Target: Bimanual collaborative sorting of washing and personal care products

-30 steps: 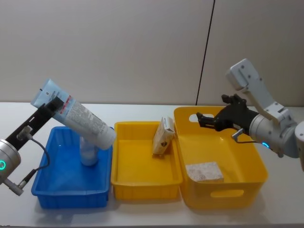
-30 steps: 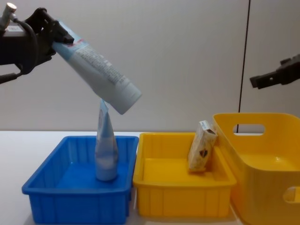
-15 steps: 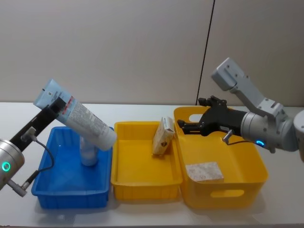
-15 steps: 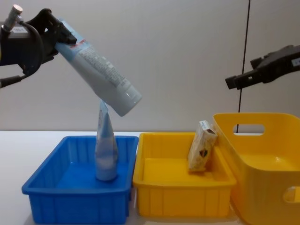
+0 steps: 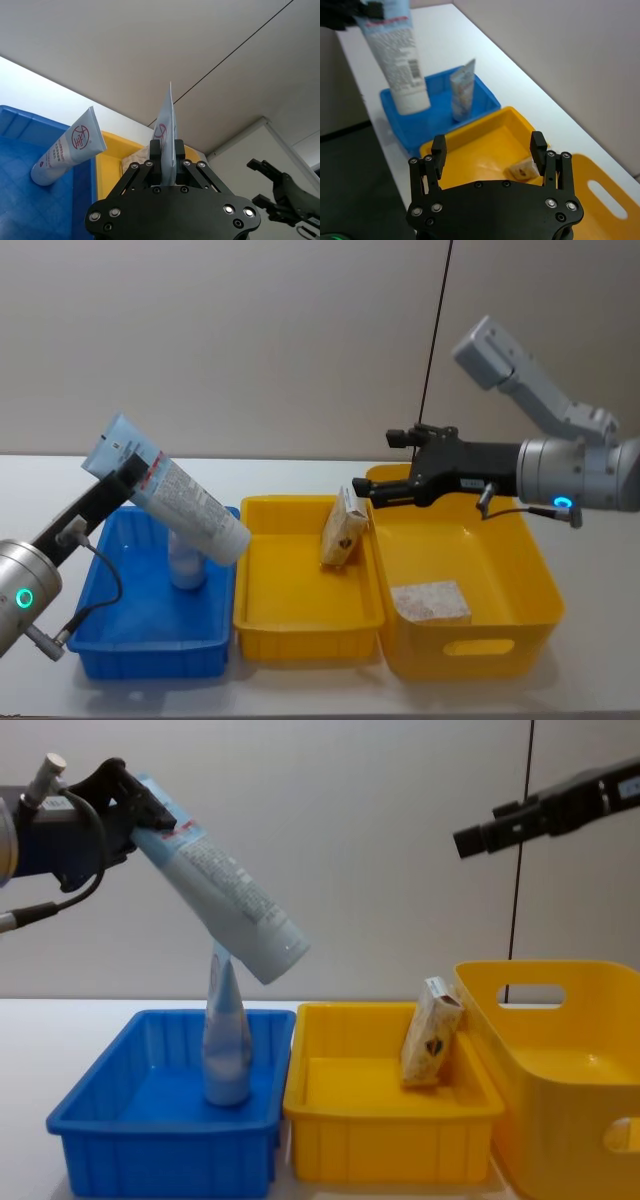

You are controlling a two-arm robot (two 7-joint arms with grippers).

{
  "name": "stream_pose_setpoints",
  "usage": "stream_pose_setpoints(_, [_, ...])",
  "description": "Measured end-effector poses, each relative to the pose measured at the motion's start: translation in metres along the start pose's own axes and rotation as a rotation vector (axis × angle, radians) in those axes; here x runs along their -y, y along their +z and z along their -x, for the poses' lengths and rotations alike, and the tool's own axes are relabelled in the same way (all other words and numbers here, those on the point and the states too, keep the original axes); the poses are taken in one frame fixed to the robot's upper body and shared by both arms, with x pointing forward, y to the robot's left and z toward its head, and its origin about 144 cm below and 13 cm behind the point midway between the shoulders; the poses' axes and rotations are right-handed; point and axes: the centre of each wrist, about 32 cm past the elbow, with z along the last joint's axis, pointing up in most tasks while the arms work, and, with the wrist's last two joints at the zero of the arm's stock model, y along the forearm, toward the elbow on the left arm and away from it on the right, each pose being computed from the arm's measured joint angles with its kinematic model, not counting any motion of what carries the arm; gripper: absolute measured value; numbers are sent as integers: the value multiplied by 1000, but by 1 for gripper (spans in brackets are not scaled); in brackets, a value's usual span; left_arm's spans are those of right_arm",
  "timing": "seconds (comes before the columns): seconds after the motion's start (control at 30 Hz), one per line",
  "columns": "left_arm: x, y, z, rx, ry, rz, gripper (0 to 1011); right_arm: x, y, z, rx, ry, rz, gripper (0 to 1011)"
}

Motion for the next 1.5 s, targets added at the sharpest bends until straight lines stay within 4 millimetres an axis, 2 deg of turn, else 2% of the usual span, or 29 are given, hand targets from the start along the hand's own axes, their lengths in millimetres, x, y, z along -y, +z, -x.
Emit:
stream_pose_setpoints(0.23, [1,-2,-1,1,-3,-4,132,-3,14,-14,-23,125,-34,1002])
stream_pose_setpoints(0.67, [0,0,-3,-13,-12,-2,132,-34,30,-29,-62,320,-41,1002])
stream_pose_setpoints(1.5, [-5,0,-6,-50,-32,-18,132,-78,42,-28,7,333,99,1002])
